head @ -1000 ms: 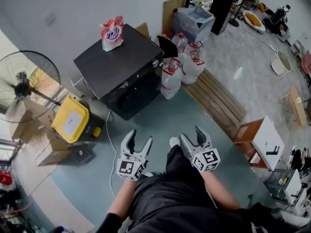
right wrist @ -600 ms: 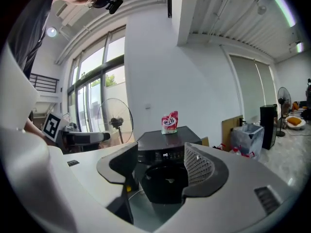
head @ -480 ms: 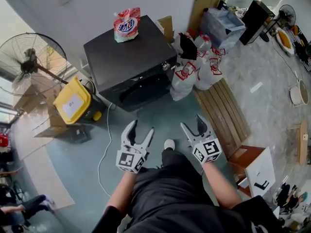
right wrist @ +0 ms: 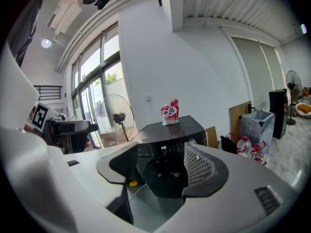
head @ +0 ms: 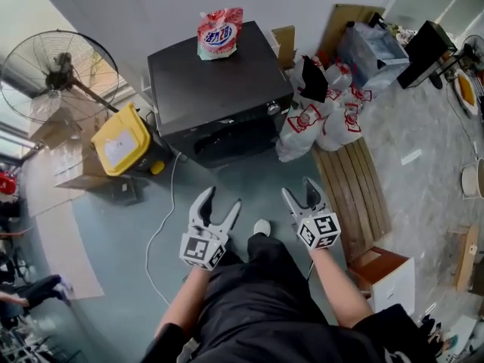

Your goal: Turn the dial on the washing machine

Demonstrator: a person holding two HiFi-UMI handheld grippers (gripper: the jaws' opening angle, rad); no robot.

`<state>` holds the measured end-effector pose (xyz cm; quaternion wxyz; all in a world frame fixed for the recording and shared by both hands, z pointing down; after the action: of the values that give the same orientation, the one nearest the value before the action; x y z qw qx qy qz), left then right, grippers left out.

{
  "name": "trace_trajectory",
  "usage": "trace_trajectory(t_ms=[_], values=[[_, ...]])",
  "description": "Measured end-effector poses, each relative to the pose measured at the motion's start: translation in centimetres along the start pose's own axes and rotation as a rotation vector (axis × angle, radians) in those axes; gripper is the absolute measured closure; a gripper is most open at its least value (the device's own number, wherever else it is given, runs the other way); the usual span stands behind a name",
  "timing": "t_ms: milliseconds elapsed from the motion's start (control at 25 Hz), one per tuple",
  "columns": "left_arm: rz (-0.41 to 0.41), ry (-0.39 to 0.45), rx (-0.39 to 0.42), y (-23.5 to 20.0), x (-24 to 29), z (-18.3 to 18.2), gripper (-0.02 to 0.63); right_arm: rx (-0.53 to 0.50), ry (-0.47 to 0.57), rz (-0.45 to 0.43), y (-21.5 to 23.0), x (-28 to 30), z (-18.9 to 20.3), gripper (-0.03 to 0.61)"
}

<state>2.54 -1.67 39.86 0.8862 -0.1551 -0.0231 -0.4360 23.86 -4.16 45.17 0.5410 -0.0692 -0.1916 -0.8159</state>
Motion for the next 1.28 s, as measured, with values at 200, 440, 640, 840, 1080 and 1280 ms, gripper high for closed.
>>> trace_trajectory(t_ms=[200,440,640,840,1080,1280], values=[[-0.018,0.012,-0.028,-1.6,1.0,0.5,0.331,0.008,-0.024,0.021,2.2,4.5,0.4,0.313],[-0.011,0.009,-0.060,-4.1,3.0,2.6,0.331,-0.049,-0.038,0.031,3.8,11.4,0.7,0.313],[-0.027,0.010,-0.068,-6.0,4.7,4.1,0.331,-0.068,-0.071,0.024,5.3,16.7,1.9,0.313],[-0.028,0.025,-0.075,-6.9,7.4,5.2,0.331,-0.106,-0.091,0.039,8.5,21.6,3.5,0.313],[-0.037,0.012,-0.091,-8.6,11.2,7.1,0.331,-0.108,-0.123,0.055,12.0,27.5,5.6,0.313],[0.000,-0.033,-0.077,-8.7,14.6,8.8,0.331,-0.103,-0.142,0.061,13.9,30.7,6.7,0.311]])
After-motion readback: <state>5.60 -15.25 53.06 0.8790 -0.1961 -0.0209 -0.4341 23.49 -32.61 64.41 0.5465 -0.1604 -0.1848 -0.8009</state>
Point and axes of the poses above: the fingertips, and each gripper's own axes: x forward along the fingers, y to its right, z out of its underside, the point moved 2 cm from there along -x, backward along the fingers, and after that the axes turned 4 degrees about z, right-handed, at the moved point
